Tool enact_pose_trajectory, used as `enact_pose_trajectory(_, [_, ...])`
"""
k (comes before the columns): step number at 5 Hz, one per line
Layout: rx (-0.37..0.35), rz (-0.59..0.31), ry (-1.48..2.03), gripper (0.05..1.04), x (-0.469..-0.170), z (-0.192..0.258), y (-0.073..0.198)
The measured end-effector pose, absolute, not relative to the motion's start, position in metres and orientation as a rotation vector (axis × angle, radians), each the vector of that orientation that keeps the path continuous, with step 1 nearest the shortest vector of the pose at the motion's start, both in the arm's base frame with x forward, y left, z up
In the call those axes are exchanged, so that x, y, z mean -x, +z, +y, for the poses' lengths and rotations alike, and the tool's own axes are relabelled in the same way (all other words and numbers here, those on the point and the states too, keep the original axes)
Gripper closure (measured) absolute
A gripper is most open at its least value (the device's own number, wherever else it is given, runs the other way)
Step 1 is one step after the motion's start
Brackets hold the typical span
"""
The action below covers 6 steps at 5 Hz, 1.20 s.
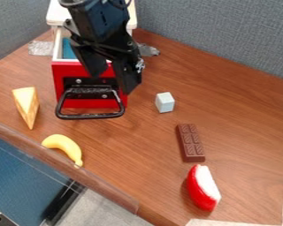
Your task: Put the chocolate inside the drawer
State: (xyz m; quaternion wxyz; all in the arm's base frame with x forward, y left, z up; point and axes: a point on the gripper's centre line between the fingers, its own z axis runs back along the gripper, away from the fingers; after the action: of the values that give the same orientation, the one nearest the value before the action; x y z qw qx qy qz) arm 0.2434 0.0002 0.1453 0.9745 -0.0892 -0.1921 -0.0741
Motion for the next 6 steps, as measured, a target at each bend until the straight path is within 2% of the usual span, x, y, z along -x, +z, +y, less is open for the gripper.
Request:
enact_pose_trajectory(1, [0.187,-0.369,-0.130,0.083,-0.243,-0.001,0.140])
enact_pose_trajectory(2, [0.210,-0.390,-0.027,0.083,-0.251,-0.026,0.141])
enact_pose_trajectory(4, [0.201,-0.516,0.097,0.083,-0.276,-0.055,0.141])
enact_pose_trajectory(5, [0.151,-0.504,0.209,0.083,-0.293,-0.070,0.126])
enact_pose_trajectory(6, [0.131,-0.438,0.298,0.083,-0.308,-0.074,0.109])
